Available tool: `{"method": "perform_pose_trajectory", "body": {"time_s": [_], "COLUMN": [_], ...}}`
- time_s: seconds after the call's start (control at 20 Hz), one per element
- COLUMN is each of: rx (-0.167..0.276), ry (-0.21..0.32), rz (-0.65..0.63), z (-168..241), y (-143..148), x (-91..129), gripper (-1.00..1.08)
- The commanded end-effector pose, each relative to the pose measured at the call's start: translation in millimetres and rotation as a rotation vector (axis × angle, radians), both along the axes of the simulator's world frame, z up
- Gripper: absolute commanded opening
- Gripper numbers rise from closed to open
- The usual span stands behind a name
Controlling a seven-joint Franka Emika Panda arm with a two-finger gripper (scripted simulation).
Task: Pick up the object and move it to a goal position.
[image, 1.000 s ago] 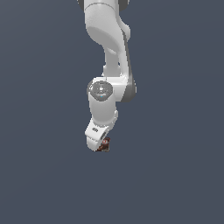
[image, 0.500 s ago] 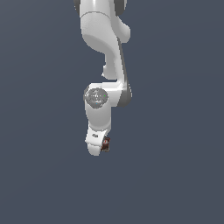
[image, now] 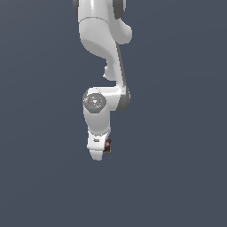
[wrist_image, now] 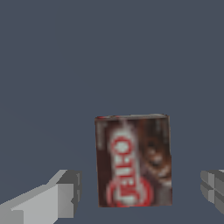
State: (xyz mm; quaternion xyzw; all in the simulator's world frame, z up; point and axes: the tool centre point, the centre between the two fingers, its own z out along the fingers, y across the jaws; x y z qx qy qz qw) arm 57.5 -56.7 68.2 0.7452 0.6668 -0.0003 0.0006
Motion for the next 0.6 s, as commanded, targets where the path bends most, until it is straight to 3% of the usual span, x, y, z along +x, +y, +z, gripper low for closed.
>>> {"method": "perform_pose_trajectory", "body": {"time_s": [0.0, 0.55], "rx": [0.001, 0.001], "ry": [0.000, 0.000], "rz": [0.021, 0.028], "z": [-1.5, -16.8], "y": [-0.9, -1.3], "x": [0.5, 0.2], "gripper": [1.00, 1.00]}}
